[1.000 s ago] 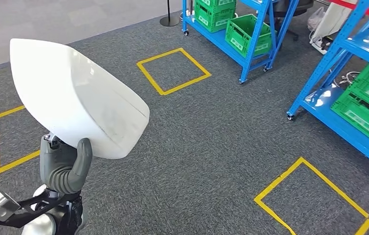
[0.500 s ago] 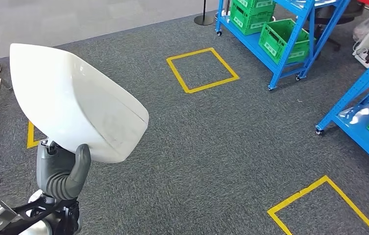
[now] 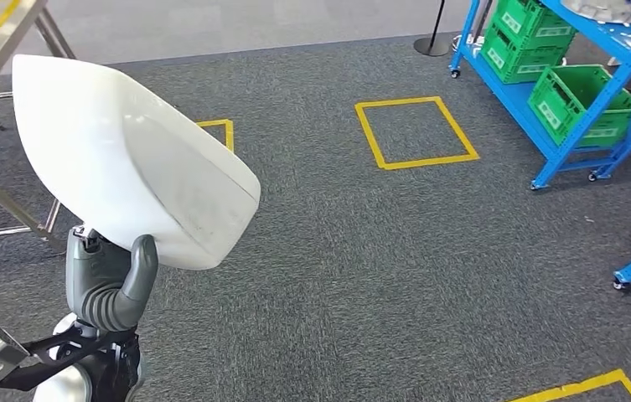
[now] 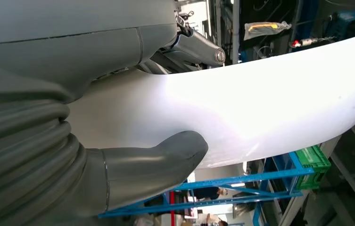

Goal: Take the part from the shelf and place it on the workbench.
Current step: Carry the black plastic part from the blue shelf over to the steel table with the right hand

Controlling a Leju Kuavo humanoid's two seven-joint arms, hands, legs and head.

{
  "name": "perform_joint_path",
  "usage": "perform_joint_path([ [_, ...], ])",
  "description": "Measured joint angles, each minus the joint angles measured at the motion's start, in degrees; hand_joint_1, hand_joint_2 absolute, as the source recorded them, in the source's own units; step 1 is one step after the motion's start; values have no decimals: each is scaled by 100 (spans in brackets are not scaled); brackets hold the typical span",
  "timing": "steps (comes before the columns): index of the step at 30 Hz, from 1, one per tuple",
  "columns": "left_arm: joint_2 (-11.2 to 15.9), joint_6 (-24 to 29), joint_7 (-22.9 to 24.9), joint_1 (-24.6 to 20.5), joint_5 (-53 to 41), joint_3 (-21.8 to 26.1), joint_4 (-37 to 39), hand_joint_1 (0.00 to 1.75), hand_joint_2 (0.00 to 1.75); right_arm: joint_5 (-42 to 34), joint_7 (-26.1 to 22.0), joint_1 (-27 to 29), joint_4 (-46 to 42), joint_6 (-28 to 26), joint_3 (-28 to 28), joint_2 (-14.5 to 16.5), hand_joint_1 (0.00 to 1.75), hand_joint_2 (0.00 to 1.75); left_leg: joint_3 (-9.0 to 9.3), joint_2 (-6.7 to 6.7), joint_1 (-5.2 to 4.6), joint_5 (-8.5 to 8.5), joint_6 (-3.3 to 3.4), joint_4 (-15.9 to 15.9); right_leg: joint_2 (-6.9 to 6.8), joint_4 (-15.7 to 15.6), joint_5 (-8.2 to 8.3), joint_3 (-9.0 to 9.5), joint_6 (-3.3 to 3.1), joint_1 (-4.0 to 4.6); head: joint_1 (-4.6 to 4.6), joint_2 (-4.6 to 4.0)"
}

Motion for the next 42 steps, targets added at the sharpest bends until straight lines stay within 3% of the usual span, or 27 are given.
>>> perform_joint_path([
  [1, 1, 2, -28, 1, 7, 0, 13, 175, 175, 1, -2, 2, 0, 2, 1, 0, 0, 0, -20, -55, 0, 6, -43, 1, 37, -96, 8, 34, -22, 11, -1, 0],
  [3, 7, 11, -124, 20, 42, 2, 43, 175, 175, 14, -10, 6, 0, 6, 0, 2, 0, 0, -62, -137, 11, 36, -127, -24, -82, -118, 39, 28, -97, 33, -3, 0],
  [5, 19, 22, -219, 25, 77, 12, 75, 175, 175, 49, -23, 12, 0, 4, -1, 5, 0, 0, -152, 70, 9, -49, -173, 107, -214, -160, 76, 32, -200, 29, -18, 0],
  [7, 32, 26, -269, 8, 98, 21, 110, 175, 175, 76, -31, 32, 0, -4, -1, 8, 0, 0, -421, 445, 2, -387, -196, 694, -361, -182, 85, 30, -270, 40, -49, 0],
  [9, 45, 26, -289, 3, 114, 22, 155, 175, 175, 80, -28, 57, 0, -11, -1, 8, 0, 0, -760, 595, 7, -721, -226, 1443, -531, -179, 78, 22, -288, 64, -63, 0],
  [10, 52, 26, -294, 6, 120, 23, 178, 175, 175, 81, -26, 63, 0, -11, -1, 8, 0, 0, -827, 613, 8, -753, -232, 1611, -618, -177, 75, 20, -290, 71, -63, 0],
  [11, 58, 26, -297, 7, 124, 24, 200, 175, 175, 81, -26, 63, 0, -11, -1, 9, 0, 0, -773, 634, 8, -675, -234, 1544, -704, -175, 71, 22, -286, 74, -63, 0],
  [12, 64, 26, -302, 6, 127, 24, 219, 175, 175, 81, -27, 58, 0, -11, -1, 9, 0, 0, -601, 685, 8, -514, -230, 1250, -784, -171, 64, 28, -278, 75, -64, 0],
  [14, 80, 45, -342, 0, 145, 23, 255, 175, 175, 87, -28, 50, 0, -11, -1, 10, 0, 0, -134, 957, -7, -211, -192, 425, -923, -151, 32, 51, -234, 96, -61, 0],
  [16, 108, 93, -420, -3, 175, 23, 297, 175, 175, 108, -25, 43, 0, -11, -1, 10, 0, 0, 76, 1112, -36, -124, -112, 27, -1035, -137, 2, 77, -168, 118, -51, 0],
  [18, 144, 127, -484, 8, 192, 23, 332, 175, 175, 143, -19, 29, 0, -10, -1, 16, 0, 0, 61, 979, -55, -115, -26, 10, -1149, -151, -14, 111, -98, 110, -45, 0],
  [19, 160, 134, -506, 16, 193, 25, 340, 175, 175, 159, -16, 19, 0, -9, -1, 20, 0, 0, 61, 903, -50, -98, 10, -7, -1112, -130, -41, 125, -58, 96, -41, 0],
  [21, 179, 148, -526, 24, 194, 25, 342, 175, 175, 177, -17, 9, 0, -6, 1, 30, 0, 0, 79, 754, -21, -57, 79, -39, -789, 164, -250, 25, 8, 66, -19, 0],
  [23, 188, 177, -524, 33, 195, 24, 344, 175, 175, 178, -20, 23, 0, -2, 3, 35, 0, 0, 59, 606, -9, -38, 115, -37, -431, 874, -609, -311, 30, 55, 7, 0],
  [24, 192, 191, -516, 38, 195, 24, 347, 175, 175, 178, -25, 35, 0, 0, 3, 37, 0, 0, 49, 520, -11, -35, 122, -30, -369, 1234, -738, -501, 32, 57, 14, 0],
  [25, 197, 199, -508, 41, 195, 24, 348, 175, 175, 177, -30, 45, 0, 0, 3, 37, 0, 0, 41, 425, -14, -34, 125, -20, -348, 1444, -762, -626, 28, 59, 14, 0],
  [26, 202, 202, -500, 42, 195, 24, 349, 175, 175, 177, -36, 50, 0, 1, 3, 37, 0, 0, 36, 328, -15, -34, 124, -8, -337, 1435, -669, -651, 18, 59, 15, 0],
  [27, 205, 203, -495, 42, 195, 24, 349, 175, 175, 176, -41, 50, 0, 0, 3, 37, 0, 0, 36, 234, -13, -34, 119, 4, -312, 1186, -475, -558, 4, 56, 15, 0],
  [28, 207, 203, -493, 42, 195, 24, 348, 175, 175, 175, -45, 45, 0, 0, 3, 37, 0, 0, 35, 146, -9, -35, 108, 13, -227, 777, -238, -384, -12, 48, 15, 0],
  [30, 208, 204, -489, 40, 195, 24, 346, 175, 175, 175, -56, 35, 0, 1, 4, 37, 0, 0, 18, -2, -4, -26, 53, 22, 36, 89, 49, -89, -34, 46, 15, 0],
  [32, 210, 205, -477, 37, 195, 24, 342, 175, 175, 173, -63, 25, 0, 8, 5, 38, 0, 0, -15, -122, 9, 3, -29, 4, 143, -102, 89, -23, -68, 75, 19, 0],
  [34, 221, 207, -458, 37, 196, 24, 334, 175, 175, 168, -68, 17, 0, 17, 4, 43, 0, 0, -57, -205, 20, 29, -106, -20, 5, -149, 131, -13, -140, 79, 25, 0],
  [36, 234, 210, -434, 22, 198, 22, 325, 175, 175, 164, -78, 22, 0, 22, 3, 49, 0, 0, -173, 38, -4, -110, -150, 174, -159, -205, 161, 5, -229, 58, 0, 0],
  [38, 238, 213, -407, 0, 201, 20, 319, 175, 175, 162, -72, 39, 0, 23, 3, 50, 0, 0, -478, 440, -16, -492, -180, 838, -340, -228, 163, 9, -288, 67, -33, 0],
  [40, 239, 214, -370, -2, 202, 20, 321, 175, 175, 160, -50, 52, 0, 23, 3, 51, 0, 0, -781, 595, 1, -771, -213, 1511, -531, -225, 156, 3, -300, 81, -39, 0],
  [41, 241, 217, -355, 0, 202, 20, 322, 175, 175, 158, -43, 51, 0, 23, 3, 52, 0, 0, -801, 620, 9, -757, -225, 1590, -620, -223, 152, 1, -298, 81, -40, 0],
  [42, 243, 219, -340, 1, 203, 20, 321, 175, 175, 158, -39, 45, 0, 23, 3, 55, 0, 0, -696, 650, 16, -639, -233, 1426, -703, -221, 148, 4, -291, 80, -40, 0],
])
